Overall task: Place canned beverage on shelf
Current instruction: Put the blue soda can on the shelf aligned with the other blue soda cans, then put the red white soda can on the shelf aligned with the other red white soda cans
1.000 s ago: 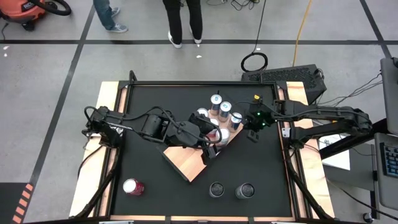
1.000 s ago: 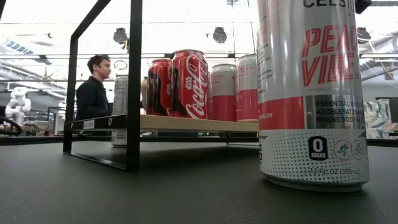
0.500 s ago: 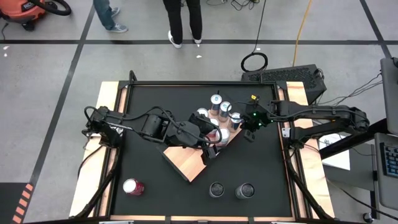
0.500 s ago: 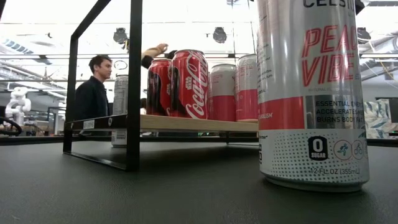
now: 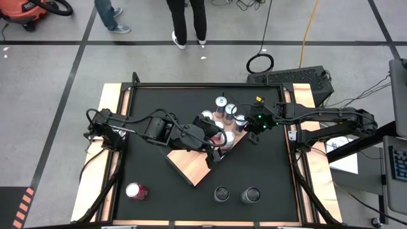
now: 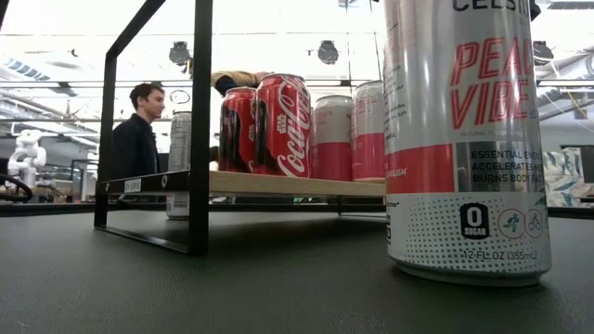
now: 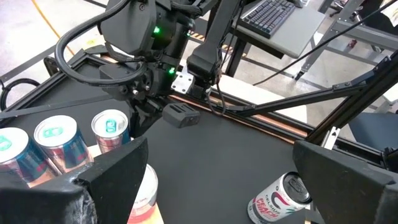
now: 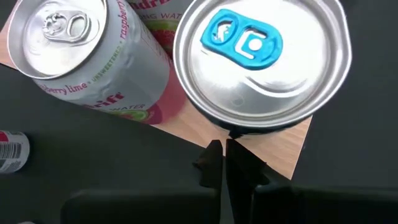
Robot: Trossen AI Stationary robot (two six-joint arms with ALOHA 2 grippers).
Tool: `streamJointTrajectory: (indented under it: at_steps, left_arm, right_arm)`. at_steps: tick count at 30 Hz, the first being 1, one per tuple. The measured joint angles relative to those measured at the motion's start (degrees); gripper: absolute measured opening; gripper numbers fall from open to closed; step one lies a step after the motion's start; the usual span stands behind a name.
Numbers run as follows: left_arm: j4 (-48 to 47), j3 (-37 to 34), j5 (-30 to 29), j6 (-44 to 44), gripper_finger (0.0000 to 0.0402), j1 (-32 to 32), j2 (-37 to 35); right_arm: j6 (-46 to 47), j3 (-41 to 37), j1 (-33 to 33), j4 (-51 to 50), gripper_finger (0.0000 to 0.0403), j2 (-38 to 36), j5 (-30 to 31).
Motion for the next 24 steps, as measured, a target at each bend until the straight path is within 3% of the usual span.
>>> streamJointTrajectory:
  at_steps: [17,24]
  left_arm:
    - [0.0,0.0,0.0,0.0,0.0397,0.0,0.0]
    - [-0.2,0.0,0.0,0.0,0.0397,0.0,0.0]
  right_arm:
    - [2.7,0.0,0.0,1.5,0.0000,-0.4,0.0]
    - [6.7,0.1,0.4,-2.6,0.0000,-5.6,-4.3]
